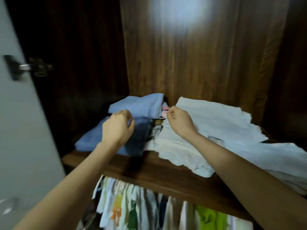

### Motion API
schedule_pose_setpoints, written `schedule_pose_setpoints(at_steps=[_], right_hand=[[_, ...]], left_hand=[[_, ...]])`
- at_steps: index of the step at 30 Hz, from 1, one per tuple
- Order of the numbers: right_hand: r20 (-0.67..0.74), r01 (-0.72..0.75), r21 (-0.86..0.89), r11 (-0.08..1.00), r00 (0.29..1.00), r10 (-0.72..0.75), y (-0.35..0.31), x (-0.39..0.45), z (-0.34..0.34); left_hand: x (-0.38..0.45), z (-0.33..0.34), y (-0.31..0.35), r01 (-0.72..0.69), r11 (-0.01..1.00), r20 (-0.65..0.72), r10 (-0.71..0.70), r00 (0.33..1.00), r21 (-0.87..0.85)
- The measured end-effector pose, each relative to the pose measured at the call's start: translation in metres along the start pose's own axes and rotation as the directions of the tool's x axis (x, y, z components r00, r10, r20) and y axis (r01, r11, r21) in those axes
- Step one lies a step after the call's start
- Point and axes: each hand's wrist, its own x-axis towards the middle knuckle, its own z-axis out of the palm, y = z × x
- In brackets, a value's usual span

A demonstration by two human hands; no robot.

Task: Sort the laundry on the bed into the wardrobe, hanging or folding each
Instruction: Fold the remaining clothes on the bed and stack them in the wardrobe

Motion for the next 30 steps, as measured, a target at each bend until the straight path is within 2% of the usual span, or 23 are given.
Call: schedule_pose_setpoints(at_steps=[4, 10, 14, 17, 24, 30], right_hand=[[0.076, 0.175, 0.122, 0.977, 0.98, -0.185, -0.11, -0.051, 0.056], [0.189, 0.336, 0.384, 0.86, 0.883, -0.429, -0.284, -0.183, 0.118], [0.253, 0.377, 0.495, 0.783, 0.799, -0.545, -0.401, -0.281, 0.144], [0.293, 0.413, 0.56, 0.718, 0.712, -0.638, -0.484, -0.351, 0.163], [0.361, 0.492, 0.609, 0.623, 0.527, -0.769, -0.655, -0.464, 0.23], [0.365, 0.655, 0.602, 0.457, 0.283, -0.887, -0.78, -0.524, 0.33]], left_hand=[[-0.08, -0.077, -0.079, 0.111, 0.986, 0.002, -0.112, 0.994, 0.124], [-0.225, -0.212, -0.185, 0.284, 0.914, -0.12, -0.259, 0.958, 0.289], [-0.341, -0.315, -0.247, 0.418, 0.815, -0.17, -0.382, 0.908, 0.402], [-0.423, -0.389, -0.294, 0.485, 0.705, -0.181, -0.463, 0.868, 0.519], [-0.547, -0.524, -0.407, 0.61, 0.427, -0.242, -0.651, 0.72, 0.668], [-0.599, -0.569, -0.523, 0.649, 0.171, -0.262, -0.816, 0.515, 0.742]])
